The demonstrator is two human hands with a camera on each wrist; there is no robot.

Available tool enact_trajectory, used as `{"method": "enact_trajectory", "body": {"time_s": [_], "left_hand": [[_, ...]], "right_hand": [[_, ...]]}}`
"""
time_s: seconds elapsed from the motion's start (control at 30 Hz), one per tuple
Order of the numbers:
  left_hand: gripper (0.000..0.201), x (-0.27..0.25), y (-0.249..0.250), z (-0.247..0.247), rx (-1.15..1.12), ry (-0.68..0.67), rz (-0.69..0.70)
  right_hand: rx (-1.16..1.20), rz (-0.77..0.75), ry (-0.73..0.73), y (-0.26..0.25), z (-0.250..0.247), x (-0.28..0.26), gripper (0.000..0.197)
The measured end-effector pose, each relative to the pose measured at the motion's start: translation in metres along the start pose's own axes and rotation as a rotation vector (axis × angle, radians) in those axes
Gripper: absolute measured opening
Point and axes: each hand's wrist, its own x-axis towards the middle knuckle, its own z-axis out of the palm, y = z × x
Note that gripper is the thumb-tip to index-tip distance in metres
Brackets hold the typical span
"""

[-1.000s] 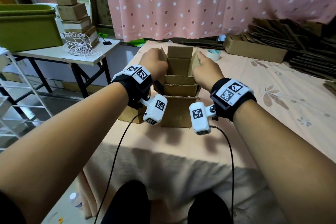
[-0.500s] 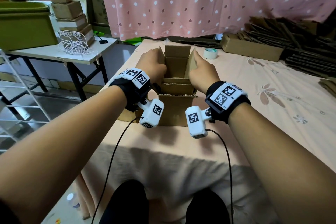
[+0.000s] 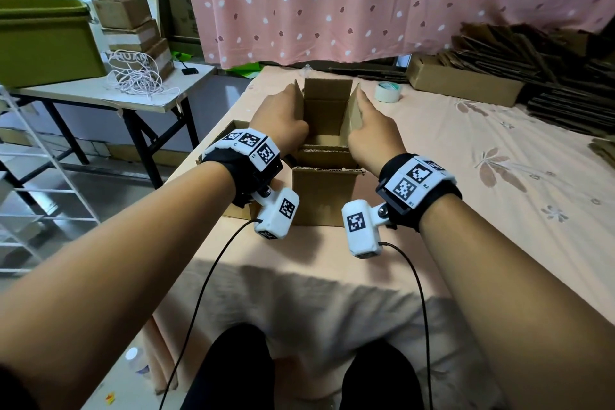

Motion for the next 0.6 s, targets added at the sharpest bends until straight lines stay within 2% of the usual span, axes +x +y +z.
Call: {"method": "enact_trajectory", "body": {"time_s": [0.23, 0.4, 0.5, 0.6], "left_hand": [[0.045, -0.003, -0.005, 0.002, 0.015, 0.028, 0.042], [0.047, -0.003, -0.014, 0.002, -0.063, 0.046, 0.026], [0.064, -0.003, -0.015, 0.003, -0.224, 0.045, -0.006], [0.077, -0.002, -0.010, -0.004, -0.361, 0.101, -0.029]], "right_hand": [[0.002, -0.035, -0.006, 0.007, 0.002, 0.002, 0.087], [-0.023, -0.111, 0.006, 0.014, 0.000, 0.005, 0.072], [0.038, -0.186, -0.006, 0.019, -0.002, 0.003, 0.071], [0.271, -0.190, -0.014, 0.019, -0.010, 0.005, 0.071]]}}
